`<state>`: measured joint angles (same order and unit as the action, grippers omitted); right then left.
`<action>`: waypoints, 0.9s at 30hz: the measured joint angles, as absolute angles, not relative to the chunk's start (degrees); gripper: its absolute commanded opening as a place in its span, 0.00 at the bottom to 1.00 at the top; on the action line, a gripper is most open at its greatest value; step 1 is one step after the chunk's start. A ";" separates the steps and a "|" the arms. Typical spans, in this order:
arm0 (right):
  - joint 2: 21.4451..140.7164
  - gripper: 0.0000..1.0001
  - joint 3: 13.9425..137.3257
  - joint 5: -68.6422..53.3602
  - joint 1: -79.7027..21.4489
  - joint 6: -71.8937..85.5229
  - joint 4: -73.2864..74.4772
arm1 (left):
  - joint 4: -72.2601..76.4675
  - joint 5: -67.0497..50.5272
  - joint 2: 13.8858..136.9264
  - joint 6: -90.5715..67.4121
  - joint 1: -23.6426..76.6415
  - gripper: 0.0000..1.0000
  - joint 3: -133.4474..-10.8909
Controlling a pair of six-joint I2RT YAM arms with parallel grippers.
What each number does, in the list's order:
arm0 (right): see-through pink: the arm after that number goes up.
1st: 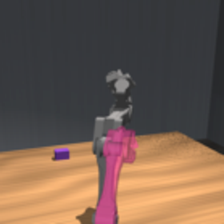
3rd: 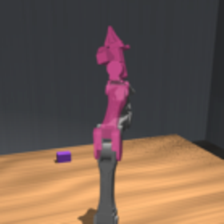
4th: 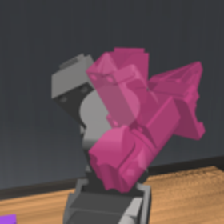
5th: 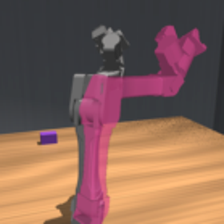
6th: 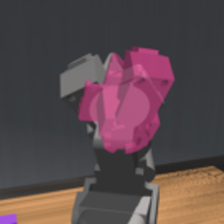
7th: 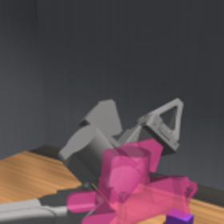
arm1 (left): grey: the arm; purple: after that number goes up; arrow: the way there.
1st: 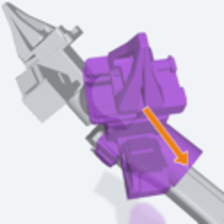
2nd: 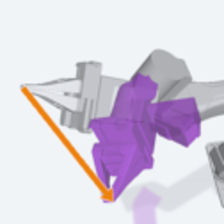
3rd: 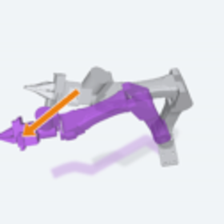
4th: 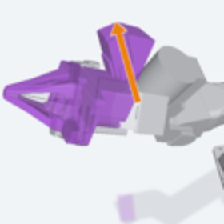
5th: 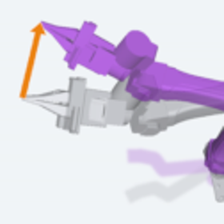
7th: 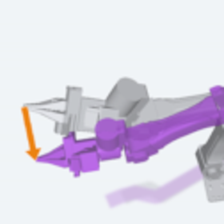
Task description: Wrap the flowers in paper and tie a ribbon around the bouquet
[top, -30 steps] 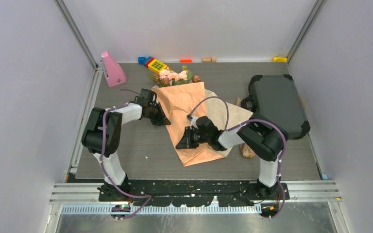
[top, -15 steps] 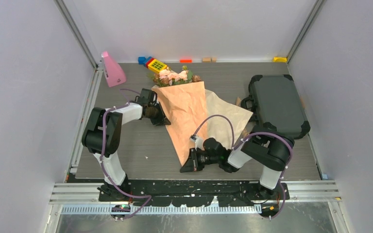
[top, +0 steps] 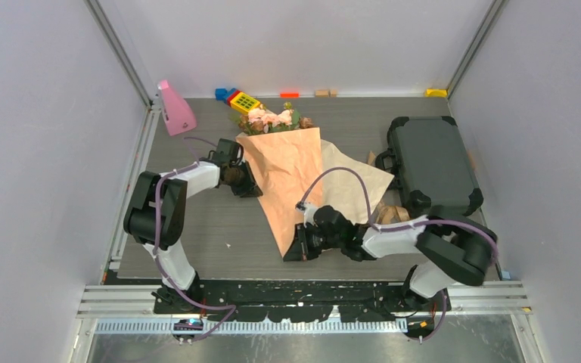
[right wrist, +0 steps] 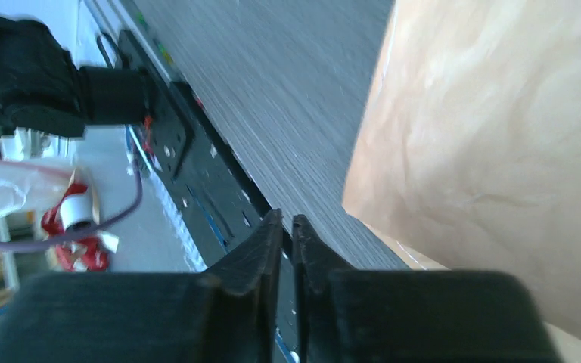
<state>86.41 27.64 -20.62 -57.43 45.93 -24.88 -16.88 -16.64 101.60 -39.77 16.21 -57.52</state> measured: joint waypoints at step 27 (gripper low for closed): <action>97.78 0.26 50.89 6.20 -39.88 39.62 4.36 | -12.64 -22.39 93.62 -41.93 14.96 0.55 -47.88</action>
